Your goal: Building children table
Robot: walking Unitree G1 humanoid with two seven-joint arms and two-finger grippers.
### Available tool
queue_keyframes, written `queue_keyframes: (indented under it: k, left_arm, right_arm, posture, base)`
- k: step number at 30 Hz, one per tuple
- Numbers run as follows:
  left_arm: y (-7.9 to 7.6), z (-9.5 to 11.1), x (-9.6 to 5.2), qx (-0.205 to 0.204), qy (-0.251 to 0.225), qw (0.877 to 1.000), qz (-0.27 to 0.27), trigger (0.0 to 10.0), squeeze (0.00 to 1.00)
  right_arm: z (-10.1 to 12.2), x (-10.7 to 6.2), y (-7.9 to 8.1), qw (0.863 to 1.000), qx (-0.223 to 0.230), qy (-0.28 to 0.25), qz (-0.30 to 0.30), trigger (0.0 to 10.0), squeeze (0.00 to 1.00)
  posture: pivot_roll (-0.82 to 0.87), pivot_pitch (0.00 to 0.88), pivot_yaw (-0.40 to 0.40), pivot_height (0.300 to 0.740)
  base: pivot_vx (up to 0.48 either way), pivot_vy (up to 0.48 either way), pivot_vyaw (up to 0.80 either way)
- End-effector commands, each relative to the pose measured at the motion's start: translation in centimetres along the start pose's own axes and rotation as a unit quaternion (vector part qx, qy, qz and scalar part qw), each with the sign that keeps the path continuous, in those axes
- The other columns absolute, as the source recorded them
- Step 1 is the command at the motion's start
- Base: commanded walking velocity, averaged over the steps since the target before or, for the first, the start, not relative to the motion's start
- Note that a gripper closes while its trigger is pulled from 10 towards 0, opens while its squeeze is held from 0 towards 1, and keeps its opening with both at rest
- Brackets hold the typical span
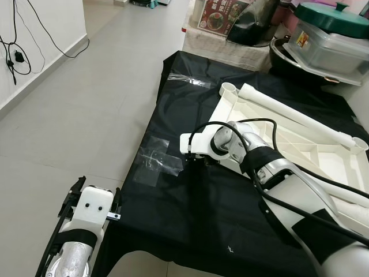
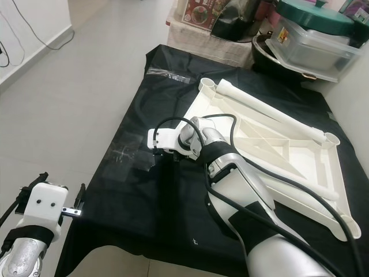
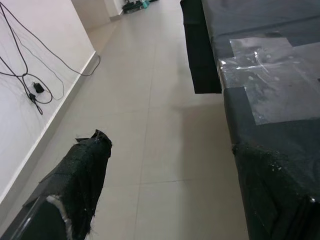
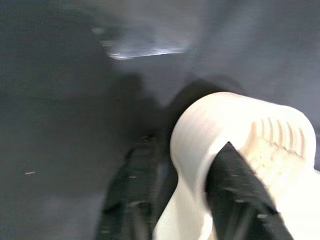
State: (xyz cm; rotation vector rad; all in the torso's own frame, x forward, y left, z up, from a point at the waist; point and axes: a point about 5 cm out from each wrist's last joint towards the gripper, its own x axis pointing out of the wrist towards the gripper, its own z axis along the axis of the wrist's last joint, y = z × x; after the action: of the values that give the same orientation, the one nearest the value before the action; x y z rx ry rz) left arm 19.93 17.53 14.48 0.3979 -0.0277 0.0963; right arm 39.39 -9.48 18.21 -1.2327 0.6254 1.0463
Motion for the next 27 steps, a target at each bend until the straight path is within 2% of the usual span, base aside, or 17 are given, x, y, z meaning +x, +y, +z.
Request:
queue_keyframes:
  k: [1, 2, 4, 7, 12, 14, 15, 16, 17, 18, 19, 21, 22, 23, 25, 27]
  left_arm:
    - [-0.5, -0.3, -0.1, -0.005, 0.012, 1.0, -0.01, 10.0, 0.0]
    - [-0.6, -0.4, 0.0, -0.006, 0.013, 1.0, -0.013, 10.0, 0.0]
    - [-0.6, -0.4, 0.0, -0.006, 0.013, 1.0, -0.013, 10.0, 0.0]
    - [-0.7, -0.5, 0.3, -0.008, 0.012, 1.0, -0.016, 10.0, 0.0]
    - [-0.8, -0.5, 0.4, -0.008, 0.011, 1.0, -0.016, 10.0, 0.0]
    - [-0.9, -0.5, 0.6, -0.008, 0.01, 1.0, -0.017, 10.0, 0.0]
    - [-0.9, -0.5, 0.6, -0.008, 0.01, 1.0, -0.017, 10.0, 0.0]
    - [-1.0, -0.6, 0.7, -0.009, 0.01, 1.0, -0.018, 10.0, 0.0]
    - [-1.0, -0.6, 0.7, -0.009, 0.01, 1.0, -0.018, 10.0, 0.0]
    - [-1.1, -0.6, 0.7, -0.011, 0.01, 1.0, -0.02, 10.0, 0.0]
    - [-1.1, -0.6, 0.7, -0.011, 0.01, 1.0, -0.02, 10.0, 0.0]
    - [-1.3, -0.7, 0.9, -0.012, 0.009, 1.0, -0.024, 10.0, 0.0]
    - [-1.3, -0.7, 0.9, -0.012, 0.009, 1.0, -0.024, 10.0, 0.0]
    - [-1.4, -0.7, 1.4, -0.011, 0.004, 0.999, -0.031, 10.0, 0.0]
    - [-1.4, -0.7, 1.4, -0.011, 0.004, 0.999, -0.031, 10.0, 0.0]
    - [-1.4, -0.7, 1.8, -0.01, 0.001, 0.999, -0.034, 10.0, 0.0]
  right_arm:
    - [-1.4, 1.7, 2.3, 0.998, 0.02, 0.012, 0.066, 0.0, 0.0]
    - [-2.4, 1.5, 2.6, 0.996, 0.027, 0.013, 0.088, 0.0, 0.0]
    - [-2.4, 1.5, 2.6, 0.996, 0.027, 0.013, 0.088, 0.0, 0.0]
    - [-5.0, 0.6, 4.1, 0.982, 0.008, -0.008, 0.189, 0.0, 0.0]
    - [-6.3, 0.1, 4.8, 0.974, -0.004, -0.017, 0.228, 0.0, 0.0]
    - [-8.4, -0.8, 5.8, 0.968, -0.02, -0.024, 0.249, 0.0, 0.0]
    - [-8.4, -0.8, 5.8, 0.968, -0.02, -0.024, 0.249, 0.0, 0.0]
    - [-9.9, -1.4, 6.6, 0.967, -0.022, -0.035, 0.251, 0.0, 0.0]
    - [-9.9, -1.4, 6.6, 0.967, -0.022, -0.035, 0.251, 0.0, 0.0]
    - [-11.0, -1.9, 7.5, 0.969, -0.026, -0.043, 0.243, 0.0, 0.0]
    - [-11.0, -1.9, 7.5, 0.969, -0.026, -0.043, 0.243, 0.0, 0.0]
    - [-12.3, -2.6, 9.0, 0.974, -0.034, -0.05, 0.219, 0.0, 0.0]
    - [-12.3, -2.6, 9.0, 0.974, -0.034, -0.05, 0.219, 0.0, 0.0]
    - [-13.5, -3.0, 11.8, 0.98, -0.04, -0.058, 0.185, 0.0, 0.0]
    - [-13.5, -3.0, 11.8, 0.98, -0.04, -0.058, 0.185, 0.0, 0.0]
    - [-14.0, -3.6, 14.2, 0.98, -0.033, -0.068, 0.184, 0.0, 0.0]
  posture:
    - [0.08, 0.153, -0.243, 0.74]
    - [0.07, 0.143, -0.238, 0.74]
    - [0.07, 0.143, -0.238, 0.74]
    - [0.07, 0.126, -0.227, 0.74]
    - [0.06, 0.118, -0.222, 0.74]
    - [0.05, 0.103, -0.209, 0.74]
    - [0.05, 0.103, -0.209, 0.74]
    - [0.04, 0.097, -0.196, 0.74]
    - [0.04, 0.097, -0.196, 0.74]
    - [0.03, 0.092, -0.187, 0.74]
    - [0.03, 0.092, -0.187, 0.74]
    - [0.03, 0.087, -0.176, 0.74]
    - [0.03, 0.087, -0.176, 0.74]
    - [0.01, 0.07, -0.148, 0.74]
    - [0.01, 0.07, -0.148, 0.74]
    - [0.01, 0.063, -0.137, 0.74]
  base:
    - [0.0, 0.0, 0.0]
    - [0.0, 0.0, 0.0]
    - [0.0, 0.0, 0.0]
    - [0.0, 0.0, 0.0]
    - [0.0, 0.0, 0.0]
    - [0.0, 0.0, 0.0]
    - [0.0, 0.0, 0.0]
    - [0.0, 0.0, 0.0]
    - [0.0, 0.0, 0.0]
    - [0.0, 0.0, 0.0]
    - [0.0, 0.0, 0.0]
    - [0.0, 0.0, 0.0]
    - [0.0, 0.0, 0.0]
    - [0.0, 0.0, 0.0]
    - [0.0, 0.0, 0.0]
    - [0.0, 0.0, 0.0]
